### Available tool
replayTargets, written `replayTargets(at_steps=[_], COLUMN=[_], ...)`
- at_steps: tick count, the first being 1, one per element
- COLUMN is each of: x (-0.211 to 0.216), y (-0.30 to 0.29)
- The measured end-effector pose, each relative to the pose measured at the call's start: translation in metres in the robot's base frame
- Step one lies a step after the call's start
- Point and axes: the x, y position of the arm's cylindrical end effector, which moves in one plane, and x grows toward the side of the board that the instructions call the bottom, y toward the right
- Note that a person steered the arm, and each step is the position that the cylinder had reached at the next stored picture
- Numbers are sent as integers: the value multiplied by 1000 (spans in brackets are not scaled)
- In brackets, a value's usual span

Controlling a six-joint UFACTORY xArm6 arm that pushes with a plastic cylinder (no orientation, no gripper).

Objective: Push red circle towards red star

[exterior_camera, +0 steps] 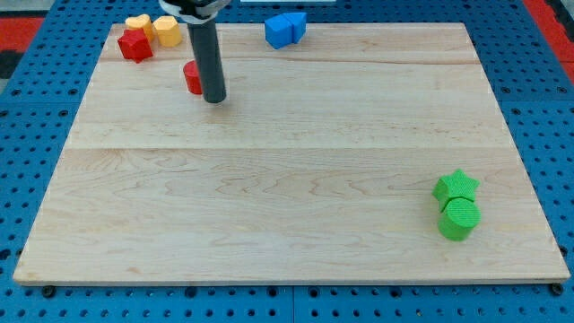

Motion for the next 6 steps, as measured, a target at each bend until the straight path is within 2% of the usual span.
replayTargets(at_steps=[1,3,5,6], x=[-30,-62,-70,-78], y=[-22,-58,24,16])
